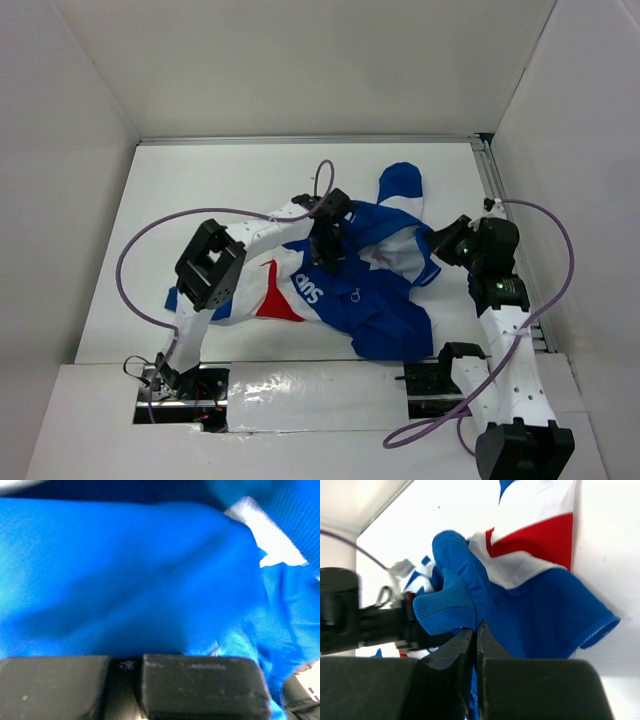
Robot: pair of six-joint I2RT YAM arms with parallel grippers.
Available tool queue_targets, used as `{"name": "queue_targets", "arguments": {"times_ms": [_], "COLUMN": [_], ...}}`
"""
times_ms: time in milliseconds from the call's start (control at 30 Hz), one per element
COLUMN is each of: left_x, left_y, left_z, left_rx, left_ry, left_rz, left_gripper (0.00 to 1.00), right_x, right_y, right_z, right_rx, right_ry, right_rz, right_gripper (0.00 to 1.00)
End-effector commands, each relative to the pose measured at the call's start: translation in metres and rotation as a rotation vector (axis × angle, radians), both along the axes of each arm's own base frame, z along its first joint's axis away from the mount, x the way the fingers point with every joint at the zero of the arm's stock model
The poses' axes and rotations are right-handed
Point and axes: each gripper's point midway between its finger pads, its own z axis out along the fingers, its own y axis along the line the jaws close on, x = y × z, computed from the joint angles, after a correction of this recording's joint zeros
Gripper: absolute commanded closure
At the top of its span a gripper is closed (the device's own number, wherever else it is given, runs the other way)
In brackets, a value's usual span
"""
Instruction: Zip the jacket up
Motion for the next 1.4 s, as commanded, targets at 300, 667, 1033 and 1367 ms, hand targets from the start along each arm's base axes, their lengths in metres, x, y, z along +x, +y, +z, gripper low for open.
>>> {"name": "queue_targets", "arguments": {"times_ms": [300, 667, 1033, 1367], "left_x": [0.146, 0.087, -0.042, -0.132], "left_y": [0.084, 0.220, 0.228, 0.212], "left_z": [0.344, 0.490, 0.576, 0.626], "left_rx": [-0.458, -0.604, -0.606, -0.727], "left_ry": [-0.896, -1.234, -1.489, -1.626], "left_rz": [-0.090, -0.037, -0.098, -0.211], "left_gripper": [1.00, 1.00, 1.00, 1.00], "right_x": [0.084, 0.053, -0.080, -0.158], "right_y": [-0.045, -0.056, -0.001, 0.004], "right_z": [0.218, 0.388, 0.449, 0.502], "right_rx": [-0.097, -0.215, -0.223, -0.186], "right_ry": [-0.401, -0.670, -0.975, -1.140], "right_rz": [-0.188, -0.228, -0.040, -0.099], "right_gripper": [1.00, 1.00, 1.00, 1.00]}}
